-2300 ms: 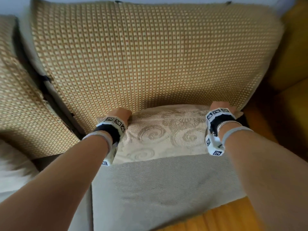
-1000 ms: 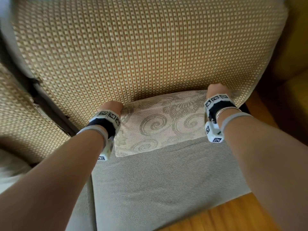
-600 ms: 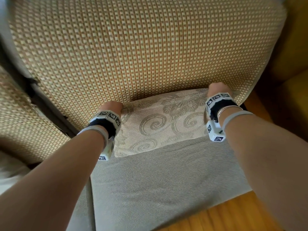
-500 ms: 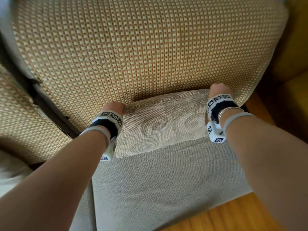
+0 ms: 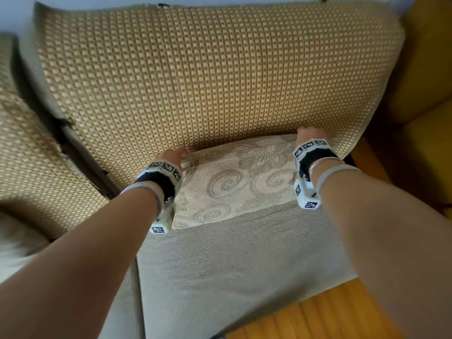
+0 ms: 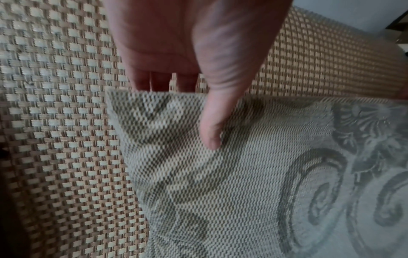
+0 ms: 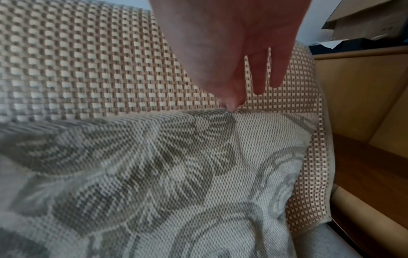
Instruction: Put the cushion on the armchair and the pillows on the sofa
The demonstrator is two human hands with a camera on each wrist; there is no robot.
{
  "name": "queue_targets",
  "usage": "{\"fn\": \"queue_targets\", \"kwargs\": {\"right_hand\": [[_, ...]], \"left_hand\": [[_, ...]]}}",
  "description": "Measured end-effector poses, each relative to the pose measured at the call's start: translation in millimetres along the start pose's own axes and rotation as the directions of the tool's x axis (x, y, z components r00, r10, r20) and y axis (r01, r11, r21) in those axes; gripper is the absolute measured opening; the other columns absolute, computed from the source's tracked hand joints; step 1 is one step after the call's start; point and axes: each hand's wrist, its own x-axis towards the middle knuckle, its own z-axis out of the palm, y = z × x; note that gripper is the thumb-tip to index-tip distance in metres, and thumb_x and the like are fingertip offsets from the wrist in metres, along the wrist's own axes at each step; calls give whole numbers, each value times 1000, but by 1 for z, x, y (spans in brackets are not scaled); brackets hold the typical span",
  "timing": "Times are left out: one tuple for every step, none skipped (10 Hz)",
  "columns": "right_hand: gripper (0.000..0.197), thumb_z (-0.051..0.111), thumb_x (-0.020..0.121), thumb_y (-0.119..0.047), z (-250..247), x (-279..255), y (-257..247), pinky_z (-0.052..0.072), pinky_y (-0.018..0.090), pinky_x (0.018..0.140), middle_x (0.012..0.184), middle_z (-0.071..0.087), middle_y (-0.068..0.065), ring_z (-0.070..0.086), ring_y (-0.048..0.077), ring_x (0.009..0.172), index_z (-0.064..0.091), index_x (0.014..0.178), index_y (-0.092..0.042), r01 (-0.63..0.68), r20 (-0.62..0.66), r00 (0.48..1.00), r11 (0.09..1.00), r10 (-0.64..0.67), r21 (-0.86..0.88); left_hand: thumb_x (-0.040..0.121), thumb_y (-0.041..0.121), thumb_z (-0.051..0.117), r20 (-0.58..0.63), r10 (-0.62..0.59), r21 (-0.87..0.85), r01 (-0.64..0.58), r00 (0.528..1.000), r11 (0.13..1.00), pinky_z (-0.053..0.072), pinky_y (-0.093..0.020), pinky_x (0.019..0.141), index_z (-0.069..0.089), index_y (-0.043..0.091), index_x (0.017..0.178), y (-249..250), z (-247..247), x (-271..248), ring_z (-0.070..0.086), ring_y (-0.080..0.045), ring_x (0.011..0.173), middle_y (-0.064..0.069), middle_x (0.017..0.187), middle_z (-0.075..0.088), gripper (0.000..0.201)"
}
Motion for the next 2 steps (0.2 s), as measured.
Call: {"fn": "queue_targets", "kwargs": {"right_hand": [[17, 49, 92, -4, -15, -18, -2, 50, 39, 77, 85, 63, 16, 62, 33, 90, 60, 80, 2, -23, 77, 997, 999, 21, 22], [32, 54, 89, -6, -27, -33, -14, 47, 33, 65, 63, 48, 11, 54, 29, 72, 45, 59, -2, -35, 98, 995, 992, 24, 120]], "left_hand": [[77, 6, 71, -18, 17, -10, -17, 1000, 1000, 51, -39, 80, 39, 21, 139, -4, -11, -13, 61, -35, 109, -17, 122, 61, 72], [82, 6, 65, -54, 28, -51, -31, 998, 998, 51, -39, 84, 45, 17, 135, -12, -25, -30, 60, -34, 111, -16, 125, 59, 57]]}}
